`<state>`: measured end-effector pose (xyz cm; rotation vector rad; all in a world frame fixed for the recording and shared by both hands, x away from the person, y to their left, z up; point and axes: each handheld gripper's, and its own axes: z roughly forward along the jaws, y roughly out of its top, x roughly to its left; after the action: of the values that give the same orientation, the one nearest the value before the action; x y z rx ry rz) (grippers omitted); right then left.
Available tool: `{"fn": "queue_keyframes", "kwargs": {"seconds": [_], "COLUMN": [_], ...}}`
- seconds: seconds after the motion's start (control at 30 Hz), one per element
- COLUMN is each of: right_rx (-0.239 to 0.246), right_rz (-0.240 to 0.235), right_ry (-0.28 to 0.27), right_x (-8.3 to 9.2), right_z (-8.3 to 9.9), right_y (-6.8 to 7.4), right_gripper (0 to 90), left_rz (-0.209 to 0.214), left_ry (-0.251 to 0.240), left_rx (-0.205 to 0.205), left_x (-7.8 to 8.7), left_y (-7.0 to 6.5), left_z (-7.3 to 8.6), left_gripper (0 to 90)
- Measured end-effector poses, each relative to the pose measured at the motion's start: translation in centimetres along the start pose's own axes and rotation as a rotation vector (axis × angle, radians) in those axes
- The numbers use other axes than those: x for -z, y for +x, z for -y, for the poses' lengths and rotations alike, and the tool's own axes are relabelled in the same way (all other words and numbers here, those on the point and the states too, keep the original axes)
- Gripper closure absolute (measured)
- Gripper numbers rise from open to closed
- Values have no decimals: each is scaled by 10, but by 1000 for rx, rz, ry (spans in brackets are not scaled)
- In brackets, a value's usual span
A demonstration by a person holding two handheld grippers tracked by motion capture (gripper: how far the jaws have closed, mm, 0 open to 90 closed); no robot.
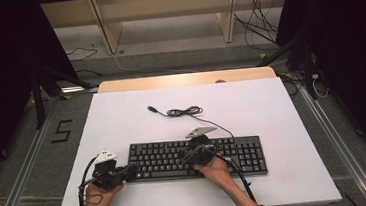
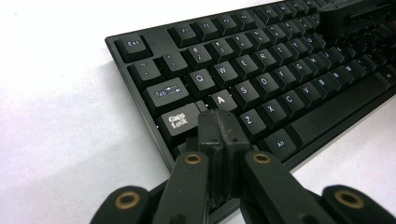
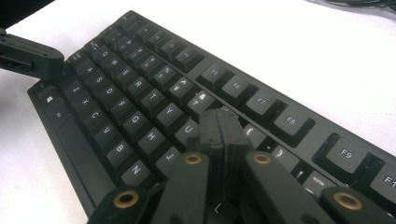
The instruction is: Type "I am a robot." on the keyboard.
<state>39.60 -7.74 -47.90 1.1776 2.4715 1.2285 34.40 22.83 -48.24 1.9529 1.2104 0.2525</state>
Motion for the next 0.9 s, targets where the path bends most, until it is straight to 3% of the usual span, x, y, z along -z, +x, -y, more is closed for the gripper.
{"fn": "queue_keyframes", "kwargs": {"seconds": [0.6, 0.9], "right_rx": [2, -13], "right_rz": [6, -13], "right_ry": [7, -17], "right_x": [-2, 3], "right_z": [2, 0], "right_y": [0, 0], "right_gripper": [900, 862], "left_rz": [-6, 12], "left_ry": [9, -31], "left_rx": [4, -8], "left_x": [-1, 4], "left_y": [0, -1], "left_z": [1, -1], "left_gripper": [889, 839]}}
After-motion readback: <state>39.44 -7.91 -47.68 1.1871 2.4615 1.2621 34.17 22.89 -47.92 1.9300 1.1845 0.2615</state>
